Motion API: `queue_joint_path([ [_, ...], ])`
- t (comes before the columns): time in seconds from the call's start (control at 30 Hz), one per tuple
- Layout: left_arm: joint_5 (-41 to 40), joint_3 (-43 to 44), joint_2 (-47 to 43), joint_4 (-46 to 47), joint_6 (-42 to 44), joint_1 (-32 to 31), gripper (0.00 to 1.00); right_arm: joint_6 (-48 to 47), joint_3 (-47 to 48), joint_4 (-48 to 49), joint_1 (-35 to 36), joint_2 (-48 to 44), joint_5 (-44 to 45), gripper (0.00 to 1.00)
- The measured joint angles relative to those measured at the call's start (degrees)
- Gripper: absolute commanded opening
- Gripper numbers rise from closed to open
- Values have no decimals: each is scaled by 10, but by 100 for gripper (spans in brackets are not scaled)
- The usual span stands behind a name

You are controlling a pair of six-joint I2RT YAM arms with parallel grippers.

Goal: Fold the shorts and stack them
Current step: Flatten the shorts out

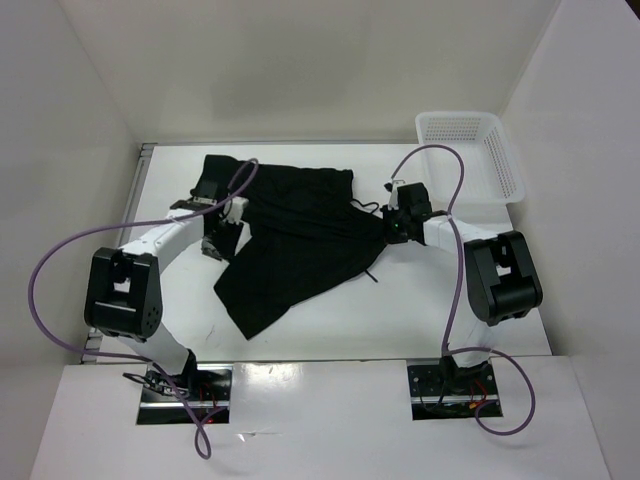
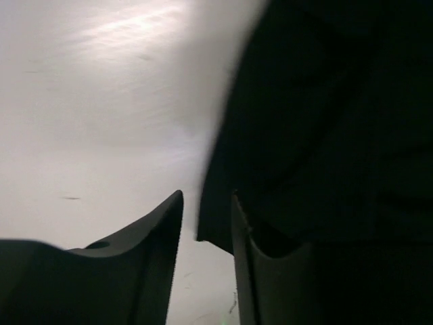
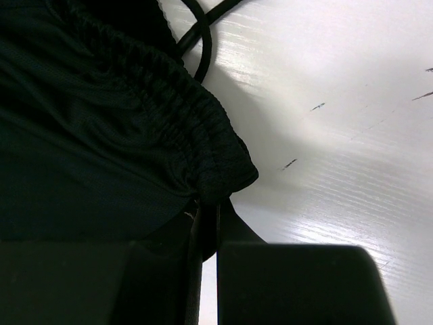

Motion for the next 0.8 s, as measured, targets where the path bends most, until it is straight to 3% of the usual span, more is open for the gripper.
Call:
queue_joint_path([
  [0.13,32,-41,-4,-13,0,-43,51,-7,-1,-2,0,-3,-1,0],
  [0.3,32,-63,1,-26,0,-39,51,-13,-5,-3,0,-6,-5,0],
  [0.47,30,-57,38,-15,0,-37,38,-14,-9,-3,0,-11,-8,0],
  [0.67,35,-52,44,-15,1,-40,13,-15,-12,-3,0,-19,-10,0],
  [0.8,38,-52,44,-16,1,-44,10,-19,-12,-3,0,-21,-10,0],
])
